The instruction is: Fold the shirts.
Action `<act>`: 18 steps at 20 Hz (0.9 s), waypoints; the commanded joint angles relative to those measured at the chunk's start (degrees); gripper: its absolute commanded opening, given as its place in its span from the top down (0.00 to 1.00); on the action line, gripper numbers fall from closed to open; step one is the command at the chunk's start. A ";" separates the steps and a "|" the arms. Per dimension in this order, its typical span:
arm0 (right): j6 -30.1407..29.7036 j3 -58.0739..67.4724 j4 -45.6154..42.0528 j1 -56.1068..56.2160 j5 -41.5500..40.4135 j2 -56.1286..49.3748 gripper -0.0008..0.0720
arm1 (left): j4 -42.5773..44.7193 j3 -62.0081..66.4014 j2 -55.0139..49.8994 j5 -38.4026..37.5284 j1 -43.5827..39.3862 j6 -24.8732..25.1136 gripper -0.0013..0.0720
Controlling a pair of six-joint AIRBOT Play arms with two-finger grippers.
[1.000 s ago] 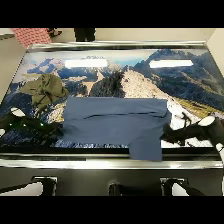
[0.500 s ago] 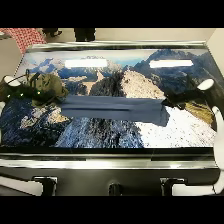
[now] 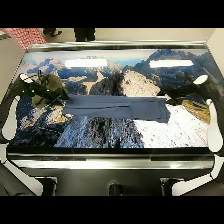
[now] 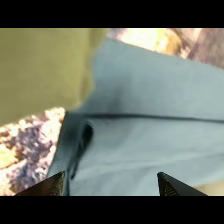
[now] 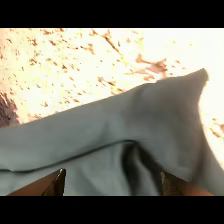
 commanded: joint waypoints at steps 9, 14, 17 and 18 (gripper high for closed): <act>-11.61 -10.95 14.14 -16.98 11.39 -5.77 0.01 | -0.31 1.92 14.60 -4.09 -0.52 0.85 0.07; -16.50 -10.91 22.53 -10.86 6.56 -6.84 0.01 | -0.31 1.95 18.03 -4.07 -5.11 0.83 0.07; -16.52 -10.80 22.43 -4.96 1.84 -6.73 0.05 | -0.31 1.79 17.68 -4.00 -8.79 0.83 0.08; -16.00 -10.40 21.81 -3.37 1.68 -6.62 0.17 | -0.31 1.46 17.68 -3.69 -10.25 0.85 0.08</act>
